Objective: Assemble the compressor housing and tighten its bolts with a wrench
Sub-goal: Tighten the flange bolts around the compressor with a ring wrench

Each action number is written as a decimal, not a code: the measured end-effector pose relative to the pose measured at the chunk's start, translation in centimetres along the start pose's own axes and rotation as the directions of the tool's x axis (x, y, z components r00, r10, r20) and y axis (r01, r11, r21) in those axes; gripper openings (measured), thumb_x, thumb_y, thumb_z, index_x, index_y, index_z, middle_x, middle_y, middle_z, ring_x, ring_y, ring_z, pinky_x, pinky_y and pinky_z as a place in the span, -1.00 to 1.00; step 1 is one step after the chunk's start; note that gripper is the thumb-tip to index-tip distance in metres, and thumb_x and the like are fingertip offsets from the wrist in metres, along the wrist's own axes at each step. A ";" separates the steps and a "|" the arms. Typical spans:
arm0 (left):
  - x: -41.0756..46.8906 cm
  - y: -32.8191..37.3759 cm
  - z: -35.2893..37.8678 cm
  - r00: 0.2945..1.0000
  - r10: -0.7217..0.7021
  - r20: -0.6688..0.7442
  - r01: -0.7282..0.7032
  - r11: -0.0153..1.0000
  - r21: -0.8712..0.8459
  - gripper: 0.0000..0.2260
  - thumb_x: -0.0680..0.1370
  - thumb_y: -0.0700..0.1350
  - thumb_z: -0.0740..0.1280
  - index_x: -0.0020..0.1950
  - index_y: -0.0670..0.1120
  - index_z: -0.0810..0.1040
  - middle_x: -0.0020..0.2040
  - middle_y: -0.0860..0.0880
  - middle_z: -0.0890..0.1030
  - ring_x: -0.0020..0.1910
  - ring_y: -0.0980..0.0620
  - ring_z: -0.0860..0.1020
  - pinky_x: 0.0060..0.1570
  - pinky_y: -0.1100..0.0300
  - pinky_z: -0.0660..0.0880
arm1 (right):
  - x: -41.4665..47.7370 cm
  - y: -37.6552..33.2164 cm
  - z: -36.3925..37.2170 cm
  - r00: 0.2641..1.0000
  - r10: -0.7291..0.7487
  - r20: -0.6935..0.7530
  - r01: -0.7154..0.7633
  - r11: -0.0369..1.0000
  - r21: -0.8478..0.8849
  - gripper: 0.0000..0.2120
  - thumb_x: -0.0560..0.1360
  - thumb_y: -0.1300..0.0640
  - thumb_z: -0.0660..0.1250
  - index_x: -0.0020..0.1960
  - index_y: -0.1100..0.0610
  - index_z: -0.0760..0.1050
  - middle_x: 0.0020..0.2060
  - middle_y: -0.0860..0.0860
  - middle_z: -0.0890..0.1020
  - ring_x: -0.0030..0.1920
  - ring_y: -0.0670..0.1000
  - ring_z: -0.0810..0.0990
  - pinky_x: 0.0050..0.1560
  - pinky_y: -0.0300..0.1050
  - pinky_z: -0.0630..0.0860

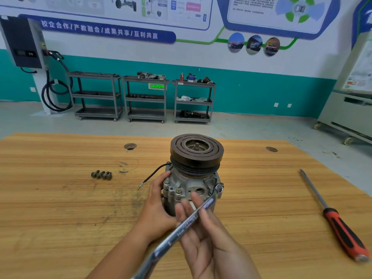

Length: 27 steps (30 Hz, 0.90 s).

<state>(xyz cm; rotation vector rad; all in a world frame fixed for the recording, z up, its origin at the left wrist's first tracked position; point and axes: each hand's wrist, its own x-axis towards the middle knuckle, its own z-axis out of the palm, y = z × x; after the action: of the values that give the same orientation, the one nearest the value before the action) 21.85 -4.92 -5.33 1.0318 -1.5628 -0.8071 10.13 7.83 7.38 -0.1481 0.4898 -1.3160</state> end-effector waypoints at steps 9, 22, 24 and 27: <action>-0.2 1.3 -0.5 0.999 -0.004 0.054 0.001 0.998 0.056 0.01 0.00 0.14 0.61 0.26 0.55 0.10 0.40 0.13 0.29 0.36 0.16 0.36 0.34 0.06 0.38 | 1.7 -6.9 -7.1 0.966 -0.255 -0.043 0.094 0.500 -0.861 -0.71 0.57 0.21 0.14 -0.09 0.20 0.64 -0.54 -0.07 0.37 -0.52 -0.12 0.30 -0.49 -0.29 0.21; -0.2 1.5 -0.6 0.997 -0.019 0.072 0.016 0.999 0.047 0.02 0.01 0.14 0.63 0.29 0.54 0.10 0.41 0.10 0.28 0.37 0.08 0.37 0.32 -0.08 0.40 | 9.1 -17.6 2.3 0.890 0.374 0.261 0.437 -0.861 -0.258 -0.77 0.57 -0.12 0.14 -0.05 -0.07 0.53 -0.20 -0.12 0.53 -0.15 -0.13 0.46 -0.08 -0.12 0.42; -0.1 1.5 -0.6 0.997 -0.012 0.071 0.008 0.999 0.053 0.02 0.02 0.13 0.62 0.28 0.55 0.09 0.41 0.10 0.28 0.37 0.08 0.37 0.33 -0.08 0.40 | 9.9 -17.5 3.4 0.889 0.415 0.191 0.455 -0.845 -0.280 -0.81 0.55 -0.08 0.19 -0.01 -0.09 0.57 -0.19 -0.14 0.54 -0.13 -0.11 0.48 -0.07 -0.10 0.43; -0.1 1.4 -0.6 0.998 -0.003 0.066 0.000 0.998 0.059 0.01 0.02 0.12 0.62 0.26 0.56 0.08 0.41 0.10 0.28 0.36 0.10 0.37 0.34 -0.05 0.39 | 10.9 -17.3 4.0 0.903 0.413 0.116 0.425 -0.826 -0.370 -0.88 0.54 -0.06 0.24 -0.11 -0.22 0.54 -0.20 -0.19 0.57 -0.14 -0.15 0.49 -0.11 -0.14 0.41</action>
<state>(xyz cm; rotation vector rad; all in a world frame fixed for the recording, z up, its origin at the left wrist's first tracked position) 22.14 -4.29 -3.98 1.0587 -1.6510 -0.8071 -1.77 -7.66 14.62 -2.5538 1.3231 0.2888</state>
